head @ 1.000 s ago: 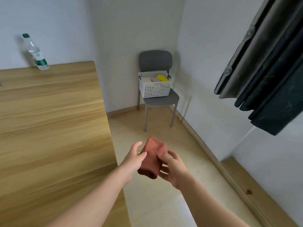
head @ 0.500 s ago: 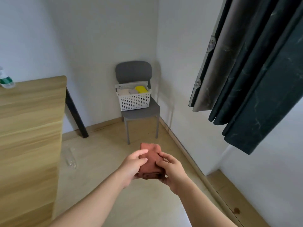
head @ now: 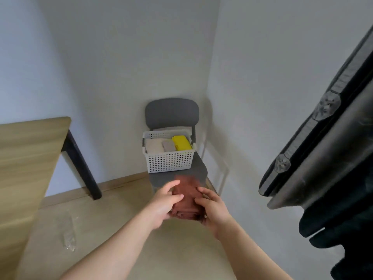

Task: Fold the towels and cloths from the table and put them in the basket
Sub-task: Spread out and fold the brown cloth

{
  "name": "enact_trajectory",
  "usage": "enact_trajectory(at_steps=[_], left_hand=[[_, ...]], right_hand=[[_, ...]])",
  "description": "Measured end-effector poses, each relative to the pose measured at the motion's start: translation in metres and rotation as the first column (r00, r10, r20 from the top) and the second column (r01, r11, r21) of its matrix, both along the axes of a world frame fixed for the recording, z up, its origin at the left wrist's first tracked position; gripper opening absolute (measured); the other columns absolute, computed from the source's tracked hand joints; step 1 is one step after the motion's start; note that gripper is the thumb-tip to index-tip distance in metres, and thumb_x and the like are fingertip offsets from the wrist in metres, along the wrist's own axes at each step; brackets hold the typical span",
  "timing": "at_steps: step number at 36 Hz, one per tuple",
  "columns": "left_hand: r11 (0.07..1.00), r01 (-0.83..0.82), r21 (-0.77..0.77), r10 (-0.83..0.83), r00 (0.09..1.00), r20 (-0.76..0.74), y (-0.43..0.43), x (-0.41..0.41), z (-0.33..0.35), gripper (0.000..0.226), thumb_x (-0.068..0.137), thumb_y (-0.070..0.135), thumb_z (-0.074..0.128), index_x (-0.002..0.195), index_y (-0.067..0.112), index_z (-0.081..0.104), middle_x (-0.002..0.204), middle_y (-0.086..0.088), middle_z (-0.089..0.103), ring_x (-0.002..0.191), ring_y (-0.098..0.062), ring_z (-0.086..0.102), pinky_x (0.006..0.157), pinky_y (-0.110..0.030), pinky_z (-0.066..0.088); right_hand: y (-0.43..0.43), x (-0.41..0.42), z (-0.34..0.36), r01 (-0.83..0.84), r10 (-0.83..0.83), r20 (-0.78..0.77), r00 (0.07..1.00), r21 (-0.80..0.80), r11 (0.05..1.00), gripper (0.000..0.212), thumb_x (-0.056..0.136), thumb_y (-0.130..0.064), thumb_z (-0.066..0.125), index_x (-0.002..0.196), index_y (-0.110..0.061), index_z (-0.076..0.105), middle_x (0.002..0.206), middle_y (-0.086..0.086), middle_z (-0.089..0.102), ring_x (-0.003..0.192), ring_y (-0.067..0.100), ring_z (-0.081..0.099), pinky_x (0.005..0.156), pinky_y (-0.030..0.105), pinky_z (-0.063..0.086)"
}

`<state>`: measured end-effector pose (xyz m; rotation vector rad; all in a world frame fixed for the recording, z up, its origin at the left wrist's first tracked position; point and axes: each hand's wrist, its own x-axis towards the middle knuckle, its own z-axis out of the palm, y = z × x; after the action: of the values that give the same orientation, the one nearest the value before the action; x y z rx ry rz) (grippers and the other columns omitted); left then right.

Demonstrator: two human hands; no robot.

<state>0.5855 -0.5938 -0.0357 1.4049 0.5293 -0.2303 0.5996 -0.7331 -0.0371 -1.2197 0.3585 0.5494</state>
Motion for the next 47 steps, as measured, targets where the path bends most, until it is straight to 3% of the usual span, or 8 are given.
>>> enact_trajectory(at_steps=[3,7,13,20,24,29,38,47], left_hand=[[1.0,-0.022,0.005,0.022,1.0,0.012,0.008,0.042,0.002,0.044,0.089,0.001,0.056,0.115,0.037,0.053,0.108,-0.003,0.063,0.085,-0.021,0.065,0.074,-0.038,0.055],[0.999,-0.053,-0.002,0.053,0.999,0.008,0.014,0.103,-0.001,0.042,0.09,-0.001,0.053,0.112,0.034,0.053,0.099,0.0,0.063,0.078,-0.019,0.063,0.061,-0.03,0.054],[0.994,-0.113,0.001,0.113,0.993,0.021,0.021,0.202,-0.013,0.04,0.091,-0.005,0.048,0.12,0.023,0.049,0.094,-0.009,0.06,0.069,-0.023,0.06,0.043,-0.022,0.049],[0.977,-0.213,0.009,0.213,0.977,-0.022,0.039,0.288,-0.028,0.046,0.091,-0.01,0.046,0.126,0.02,0.046,0.099,-0.014,0.06,0.07,-0.025,0.059,0.041,-0.022,0.049],[0.965,-0.257,0.059,0.261,0.962,-0.081,0.061,0.318,-0.038,0.047,0.092,-0.006,0.046,0.129,0.022,0.043,0.098,-0.005,0.06,0.076,-0.018,0.06,0.049,-0.026,0.053],[0.965,-0.252,0.07,0.261,0.95,-0.173,0.105,0.345,-0.058,0.059,0.092,-0.008,0.044,0.138,0.028,0.034,0.122,-0.006,0.048,0.1,-0.022,0.052,0.064,-0.033,0.053],[0.986,-0.057,0.155,0.102,0.949,-0.298,0.196,0.399,-0.102,0.072,0.088,-0.015,0.04,0.137,0.037,0.032,0.143,-0.006,0.034,0.11,-0.022,0.042,0.064,-0.029,0.052],[0.985,0.093,0.144,-0.031,0.923,-0.384,0.231,0.418,-0.145,0.076,0.085,-0.021,0.039,0.139,0.032,0.03,0.147,-0.01,0.026,0.123,-0.026,0.039,0.084,-0.038,0.052]], right_hand=[[0.01,0.042,0.005,-0.01,0.011,0.037,0.999,-0.024,1.0,0.031,0.089,0.009,0.048,0.101,-0.019,0.057,0.102,0.003,0.064,0.082,0.021,0.064,0.067,0.035,0.055],[0.017,0.106,0.0,-0.053,0.057,0.054,0.997,-0.071,0.996,0.033,0.09,0.007,0.049,0.1,-0.023,0.056,0.099,-0.004,0.061,0.084,0.019,0.062,0.071,0.034,0.051],[0.027,0.218,-0.014,-0.121,0.131,0.073,0.989,-0.123,0.985,0.035,0.088,0.009,0.051,0.094,-0.025,0.058,0.097,0.0,0.062,0.079,0.019,0.062,0.057,0.026,0.048],[0.043,0.327,-0.023,-0.355,0.359,-0.01,0.933,-0.173,0.919,0.03,0.091,0.003,0.051,0.105,-0.024,0.055,0.096,-0.004,0.061,0.077,0.014,0.059,0.056,0.023,0.046],[0.057,0.372,-0.036,-0.436,0.437,-0.056,0.897,-0.259,0.862,0.028,0.092,-0.005,0.053,0.113,-0.024,0.054,0.091,0.001,0.061,0.072,0.013,0.056,0.062,0.026,0.043],[0.079,0.408,-0.059,-0.501,0.469,-0.178,0.865,-0.252,0.828,0.031,0.093,-0.009,0.054,0.119,-0.026,0.051,0.096,0.003,0.057,0.081,0.014,0.055,0.067,0.026,0.048],[0.137,0.457,-0.104,-0.45,0.351,-0.334,0.875,-0.296,0.842,0.027,0.093,-0.015,0.054,0.118,-0.026,0.054,0.112,0.008,0.058,0.08,0.015,0.057,0.061,0.024,0.046],[0.178,0.473,-0.13,-0.425,0.269,-0.425,0.864,-0.331,0.843,0.022,0.093,-0.016,0.055,0.113,-0.024,0.055,0.09,0.004,0.061,0.072,0.016,0.055,0.061,0.026,0.045]])
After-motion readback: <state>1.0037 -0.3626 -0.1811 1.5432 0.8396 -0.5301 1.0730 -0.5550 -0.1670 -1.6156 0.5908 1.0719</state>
